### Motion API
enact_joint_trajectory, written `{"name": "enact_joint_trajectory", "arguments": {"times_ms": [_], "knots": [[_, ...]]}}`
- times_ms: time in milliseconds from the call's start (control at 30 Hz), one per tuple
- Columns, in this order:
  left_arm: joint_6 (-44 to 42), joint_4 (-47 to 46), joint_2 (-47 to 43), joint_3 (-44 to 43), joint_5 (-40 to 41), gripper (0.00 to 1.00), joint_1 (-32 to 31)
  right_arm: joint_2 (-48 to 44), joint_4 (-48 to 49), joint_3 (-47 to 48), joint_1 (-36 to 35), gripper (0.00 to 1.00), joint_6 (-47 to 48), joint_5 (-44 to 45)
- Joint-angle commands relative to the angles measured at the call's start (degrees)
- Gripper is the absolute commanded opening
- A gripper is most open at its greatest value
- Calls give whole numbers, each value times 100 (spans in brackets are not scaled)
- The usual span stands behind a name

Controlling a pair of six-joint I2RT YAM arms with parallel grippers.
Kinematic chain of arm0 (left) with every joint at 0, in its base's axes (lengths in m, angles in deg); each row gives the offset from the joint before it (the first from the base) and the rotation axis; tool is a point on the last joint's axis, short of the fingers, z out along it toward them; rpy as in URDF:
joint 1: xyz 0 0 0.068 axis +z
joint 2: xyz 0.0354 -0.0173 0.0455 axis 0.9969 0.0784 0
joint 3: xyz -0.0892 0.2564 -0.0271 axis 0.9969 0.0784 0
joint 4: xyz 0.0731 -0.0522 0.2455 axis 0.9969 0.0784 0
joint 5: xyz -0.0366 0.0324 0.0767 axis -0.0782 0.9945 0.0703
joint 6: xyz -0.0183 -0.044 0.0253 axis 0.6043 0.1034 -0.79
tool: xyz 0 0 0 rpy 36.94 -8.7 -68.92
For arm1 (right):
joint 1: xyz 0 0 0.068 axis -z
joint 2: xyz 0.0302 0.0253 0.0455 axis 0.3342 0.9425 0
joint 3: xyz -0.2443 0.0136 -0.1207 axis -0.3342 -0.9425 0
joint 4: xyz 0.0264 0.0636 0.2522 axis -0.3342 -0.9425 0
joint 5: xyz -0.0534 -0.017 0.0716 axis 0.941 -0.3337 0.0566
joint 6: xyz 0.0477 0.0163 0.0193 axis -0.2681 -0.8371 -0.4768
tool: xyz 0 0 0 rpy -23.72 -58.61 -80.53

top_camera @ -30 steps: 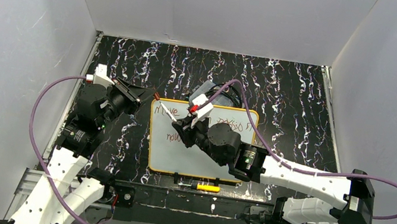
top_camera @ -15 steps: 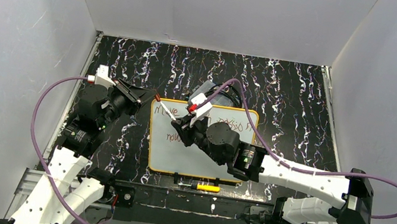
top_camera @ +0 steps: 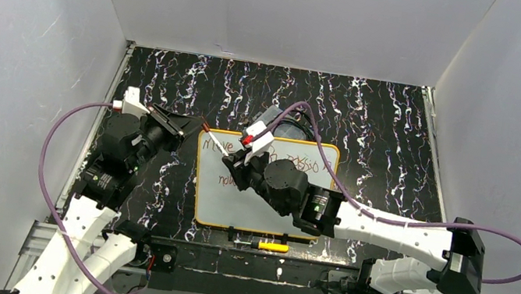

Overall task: Write a sentence on the whiteboard
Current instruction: Insert the whiteboard marker without the cap into the pen cap.

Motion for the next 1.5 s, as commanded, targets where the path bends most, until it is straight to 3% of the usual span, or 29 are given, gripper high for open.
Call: {"name": "enact_joint_trajectory", "arguments": {"times_ms": [0, 567, 1467], "knots": [[117, -239, -192, 286, -129, 0, -89, 81, 489, 439, -13, 1, 11, 214], [57, -949, -457, 595, -250, 0, -185, 654, 823, 1089, -13, 1, 51, 855], [46, -1246, -833, 980, -581, 0, -260, 1492, 1182, 1978, -3, 1, 607, 1633]]}}
